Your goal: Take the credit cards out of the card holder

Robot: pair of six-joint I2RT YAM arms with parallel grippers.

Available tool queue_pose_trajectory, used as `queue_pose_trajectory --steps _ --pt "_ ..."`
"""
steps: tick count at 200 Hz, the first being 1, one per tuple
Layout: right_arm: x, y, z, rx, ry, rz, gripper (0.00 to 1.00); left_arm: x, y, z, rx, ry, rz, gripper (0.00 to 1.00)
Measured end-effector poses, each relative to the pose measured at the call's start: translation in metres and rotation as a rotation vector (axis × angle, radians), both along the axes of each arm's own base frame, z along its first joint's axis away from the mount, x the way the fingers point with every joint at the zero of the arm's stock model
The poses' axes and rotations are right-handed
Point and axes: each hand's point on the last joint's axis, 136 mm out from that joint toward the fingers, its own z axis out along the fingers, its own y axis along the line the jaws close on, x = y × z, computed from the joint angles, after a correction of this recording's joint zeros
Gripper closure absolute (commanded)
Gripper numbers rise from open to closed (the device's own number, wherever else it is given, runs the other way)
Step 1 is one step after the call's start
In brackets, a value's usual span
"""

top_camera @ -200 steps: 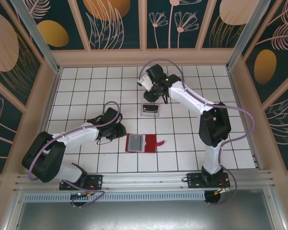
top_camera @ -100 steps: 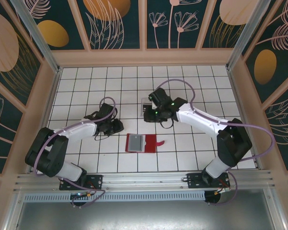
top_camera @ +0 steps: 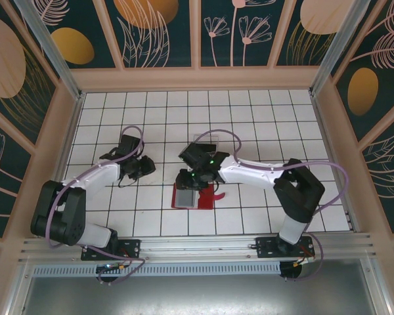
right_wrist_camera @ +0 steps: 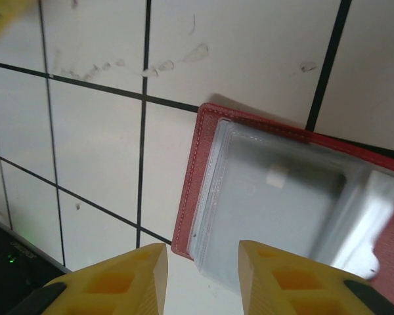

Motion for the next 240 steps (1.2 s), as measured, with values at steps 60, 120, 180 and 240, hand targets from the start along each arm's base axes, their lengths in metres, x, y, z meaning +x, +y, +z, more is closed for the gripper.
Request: queue_pose_trajectory --steps 60,120,180,240 --pt "0.000 0.017 -0.021 -0.016 0.044 0.021 0.65 0.005 0.010 0.004 0.072 -0.028 -0.028 0.74" --pt "-0.009 0.026 -0.031 -0.022 0.076 0.055 0.64 0.005 0.011 0.004 0.081 -0.032 -0.036 0.74" --pt "-0.012 0.023 -0.037 -0.047 0.089 0.056 0.61 0.005 0.011 0.004 0.082 -0.032 -0.039 0.74" --pt "-0.015 0.012 -0.038 -0.075 0.084 0.032 0.58 0.005 0.012 0.002 0.084 -0.025 -0.037 0.74"
